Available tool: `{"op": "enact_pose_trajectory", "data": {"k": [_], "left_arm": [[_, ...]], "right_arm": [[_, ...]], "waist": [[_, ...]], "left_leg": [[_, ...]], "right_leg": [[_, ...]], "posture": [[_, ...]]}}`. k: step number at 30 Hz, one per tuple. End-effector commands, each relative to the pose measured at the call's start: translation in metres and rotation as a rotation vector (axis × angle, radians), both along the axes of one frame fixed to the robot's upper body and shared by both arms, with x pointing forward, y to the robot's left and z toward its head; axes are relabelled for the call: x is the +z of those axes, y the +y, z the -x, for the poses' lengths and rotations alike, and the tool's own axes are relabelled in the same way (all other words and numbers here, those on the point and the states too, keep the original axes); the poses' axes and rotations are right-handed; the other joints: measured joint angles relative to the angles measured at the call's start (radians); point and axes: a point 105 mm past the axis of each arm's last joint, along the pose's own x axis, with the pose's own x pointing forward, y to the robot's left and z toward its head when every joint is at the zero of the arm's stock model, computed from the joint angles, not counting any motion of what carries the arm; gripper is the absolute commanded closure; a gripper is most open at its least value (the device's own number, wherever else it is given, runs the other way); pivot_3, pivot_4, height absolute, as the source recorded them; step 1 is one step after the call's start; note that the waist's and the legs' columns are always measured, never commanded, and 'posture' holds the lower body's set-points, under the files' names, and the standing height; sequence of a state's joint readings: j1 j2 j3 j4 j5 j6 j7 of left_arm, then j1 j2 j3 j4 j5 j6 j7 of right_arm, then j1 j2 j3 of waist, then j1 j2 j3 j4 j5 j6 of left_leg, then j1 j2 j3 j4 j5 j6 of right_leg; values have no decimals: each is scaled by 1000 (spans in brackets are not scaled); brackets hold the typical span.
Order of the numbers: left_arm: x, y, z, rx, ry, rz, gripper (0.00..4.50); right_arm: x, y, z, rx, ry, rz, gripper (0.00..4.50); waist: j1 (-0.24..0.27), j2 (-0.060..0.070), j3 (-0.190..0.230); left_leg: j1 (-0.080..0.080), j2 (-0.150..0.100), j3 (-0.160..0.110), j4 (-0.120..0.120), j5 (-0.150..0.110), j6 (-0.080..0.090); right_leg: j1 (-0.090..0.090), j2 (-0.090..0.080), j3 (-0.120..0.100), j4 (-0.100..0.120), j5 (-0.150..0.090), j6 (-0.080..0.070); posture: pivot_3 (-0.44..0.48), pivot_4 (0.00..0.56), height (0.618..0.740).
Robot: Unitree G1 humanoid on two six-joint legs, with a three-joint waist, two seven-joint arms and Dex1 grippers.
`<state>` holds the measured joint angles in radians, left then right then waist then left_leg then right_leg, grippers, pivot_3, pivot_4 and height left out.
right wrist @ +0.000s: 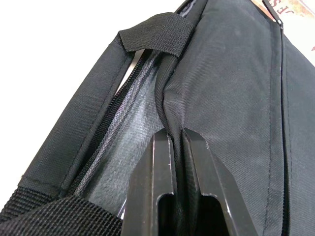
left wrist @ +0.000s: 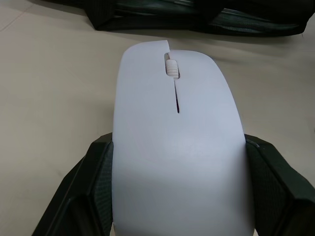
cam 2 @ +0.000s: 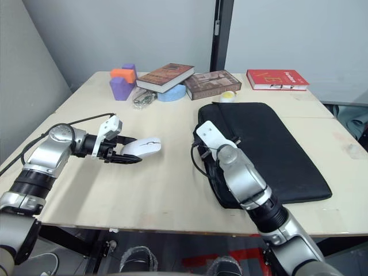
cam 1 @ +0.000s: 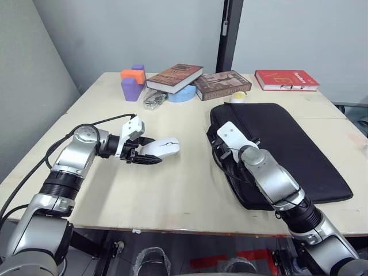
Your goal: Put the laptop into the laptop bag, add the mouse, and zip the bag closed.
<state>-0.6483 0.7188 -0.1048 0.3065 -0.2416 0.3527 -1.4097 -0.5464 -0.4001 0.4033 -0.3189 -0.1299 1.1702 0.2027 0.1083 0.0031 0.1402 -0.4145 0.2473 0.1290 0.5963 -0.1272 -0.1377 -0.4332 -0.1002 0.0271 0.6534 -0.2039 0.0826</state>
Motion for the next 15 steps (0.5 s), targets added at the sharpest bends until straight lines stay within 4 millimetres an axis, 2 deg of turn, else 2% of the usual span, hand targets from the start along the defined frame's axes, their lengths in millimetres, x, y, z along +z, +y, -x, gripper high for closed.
{"op": "enact_pose_trajectory", "data": {"k": [1, 4, 11, 15], "left_arm": [[17, -10, -1, -43, -58, 18, 1650], [17, -19, -1, -68, -62, 27, 1650], [13, -42, -3, -132, -56, 51, 1650], [11, -51, -5, -151, -58, 55, 1650]], "right_arm": [[7, -7, 3, -16, 17, -16, 4463], [36, -9, 5, -11, -27, -127, 4463], [105, -2, 18, 77, -17, -547, 4463], [124, -5, 23, 137, -9, -734, 4463]], "waist": [[0, 0, 0], [1, 0, 0], [-7, 0, 0], [-11, 1, 0]], "left_leg": [[0, 0, 0, 0, 0, 0], [-1, 0, 0, 0, 0, 0], [-2, 0, 0, -1, 0, 0], [-1, 0, 1, -2, 0, 0]], "right_leg": [[0, 0, 0, 0, 0, 0], [-1, 0, 0, 0, 0, 0], [-2, 0, 0, 0, 0, 0], [-3, 1, 1, 1, 0, -1]], "posture": [[0, 150, 725], [0, 150, 725], [0, 150, 725], [0, 150, 725]]}}
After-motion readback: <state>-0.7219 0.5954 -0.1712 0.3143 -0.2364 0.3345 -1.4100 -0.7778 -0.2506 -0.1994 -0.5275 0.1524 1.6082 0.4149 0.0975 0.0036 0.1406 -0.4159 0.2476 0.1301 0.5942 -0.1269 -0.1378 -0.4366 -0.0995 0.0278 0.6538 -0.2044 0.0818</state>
